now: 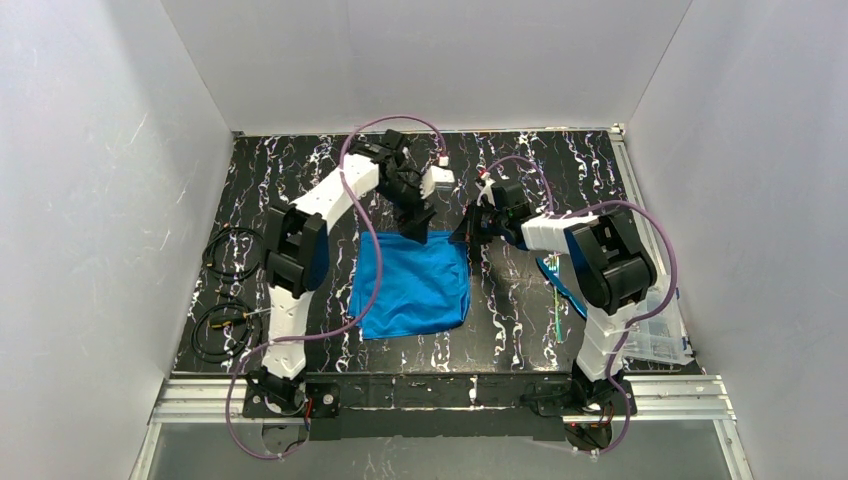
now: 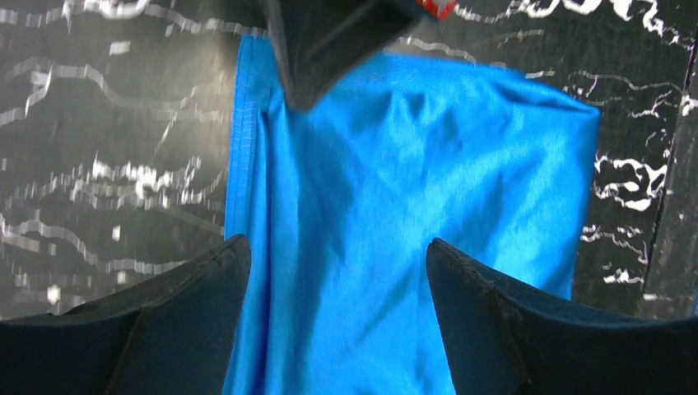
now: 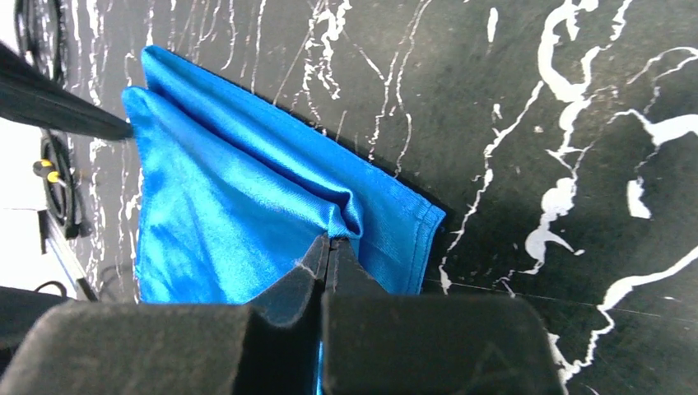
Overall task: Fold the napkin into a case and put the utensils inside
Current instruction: Smooth out the lower triangle-folded napkin at the center of the board.
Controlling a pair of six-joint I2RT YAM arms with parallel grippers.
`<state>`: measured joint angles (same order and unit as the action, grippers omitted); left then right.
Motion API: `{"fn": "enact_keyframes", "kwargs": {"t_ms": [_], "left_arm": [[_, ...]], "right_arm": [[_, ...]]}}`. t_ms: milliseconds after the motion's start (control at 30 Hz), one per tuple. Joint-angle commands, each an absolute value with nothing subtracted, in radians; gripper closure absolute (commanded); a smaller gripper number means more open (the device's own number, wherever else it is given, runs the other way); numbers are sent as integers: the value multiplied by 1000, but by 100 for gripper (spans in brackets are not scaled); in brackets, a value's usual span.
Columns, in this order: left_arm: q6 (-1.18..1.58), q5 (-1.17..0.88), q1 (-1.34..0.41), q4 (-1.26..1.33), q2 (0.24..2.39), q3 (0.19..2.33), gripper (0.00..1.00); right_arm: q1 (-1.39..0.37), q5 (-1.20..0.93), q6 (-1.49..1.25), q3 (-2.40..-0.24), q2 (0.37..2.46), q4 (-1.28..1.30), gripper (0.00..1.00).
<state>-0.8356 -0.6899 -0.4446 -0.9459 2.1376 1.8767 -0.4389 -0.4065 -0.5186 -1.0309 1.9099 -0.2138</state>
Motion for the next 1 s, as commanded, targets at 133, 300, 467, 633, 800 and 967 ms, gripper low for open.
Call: {"fn": "enact_keyframes", "kwargs": {"t_ms": [133, 300, 467, 633, 800, 967], "left_arm": [[-865, -798, -498, -804, 2257, 1955, 23], [-879, -784, -499, -803, 2323, 2022, 24], [-922, -794, -506, -817, 2361, 2053, 26], [-969, -844, -517, -869, 2371, 2062, 41], [-1004, -843, -539, -910, 2388, 2060, 54], [-990, -843, -544, -910, 2409, 2084, 56]], "right_arm": [[-435, -516, -569, -974, 1842, -387, 99], [-427, -548, -586, -940, 1817, -435, 99], [-410, -575, -613, -919, 1820, -478, 99], [-401, -589, -623, -912, 1826, -496, 99], [-400, -599, -635, -901, 1833, -521, 99], [-401, -602, -632, -890, 1829, -523, 99]]}}
